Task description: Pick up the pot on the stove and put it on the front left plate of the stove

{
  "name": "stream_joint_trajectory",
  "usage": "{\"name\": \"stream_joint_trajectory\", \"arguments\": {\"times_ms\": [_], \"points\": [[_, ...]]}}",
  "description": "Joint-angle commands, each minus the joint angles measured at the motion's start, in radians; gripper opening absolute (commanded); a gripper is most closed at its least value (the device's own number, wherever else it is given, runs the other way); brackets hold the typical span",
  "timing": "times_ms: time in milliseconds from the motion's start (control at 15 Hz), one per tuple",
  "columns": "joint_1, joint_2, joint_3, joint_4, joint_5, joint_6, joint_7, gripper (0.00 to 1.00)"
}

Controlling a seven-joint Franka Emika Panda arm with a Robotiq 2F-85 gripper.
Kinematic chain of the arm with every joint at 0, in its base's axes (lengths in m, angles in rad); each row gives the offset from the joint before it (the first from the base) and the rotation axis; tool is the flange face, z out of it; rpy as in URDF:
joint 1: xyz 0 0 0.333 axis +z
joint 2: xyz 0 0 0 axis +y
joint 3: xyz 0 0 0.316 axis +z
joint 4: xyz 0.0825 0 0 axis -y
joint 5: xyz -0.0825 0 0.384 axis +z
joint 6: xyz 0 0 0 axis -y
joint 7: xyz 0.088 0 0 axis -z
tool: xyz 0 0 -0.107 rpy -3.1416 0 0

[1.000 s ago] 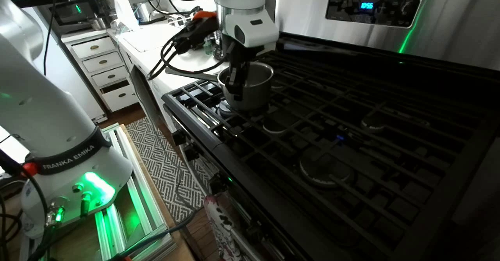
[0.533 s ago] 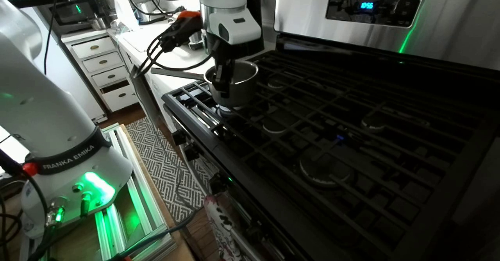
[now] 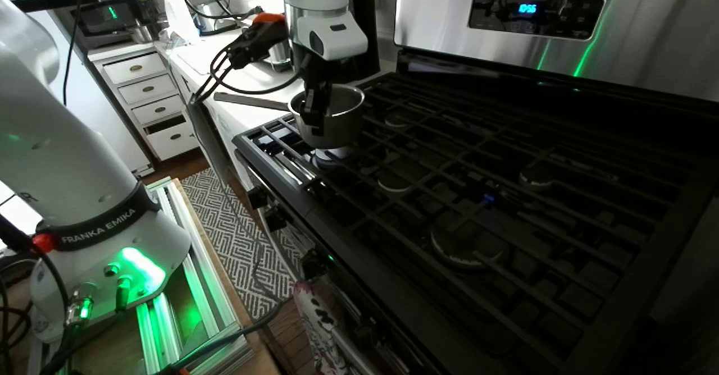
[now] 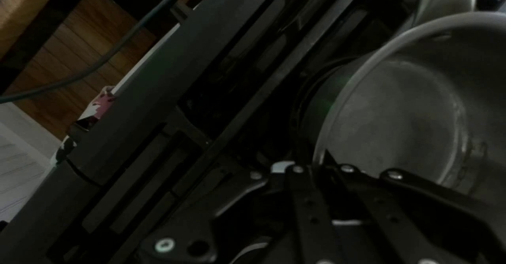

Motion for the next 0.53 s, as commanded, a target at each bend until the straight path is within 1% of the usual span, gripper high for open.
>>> {"name": "stream_joint_trajectory", "arguments": {"times_ms": [0, 467], "points": [[0.001, -0.022, 0.009, 0.001, 0.017, -0.035, 0.025, 0.02], [-0.001, 0.014, 0.01, 0.004, -0.001, -0.026, 0.021, 0.02]]}}
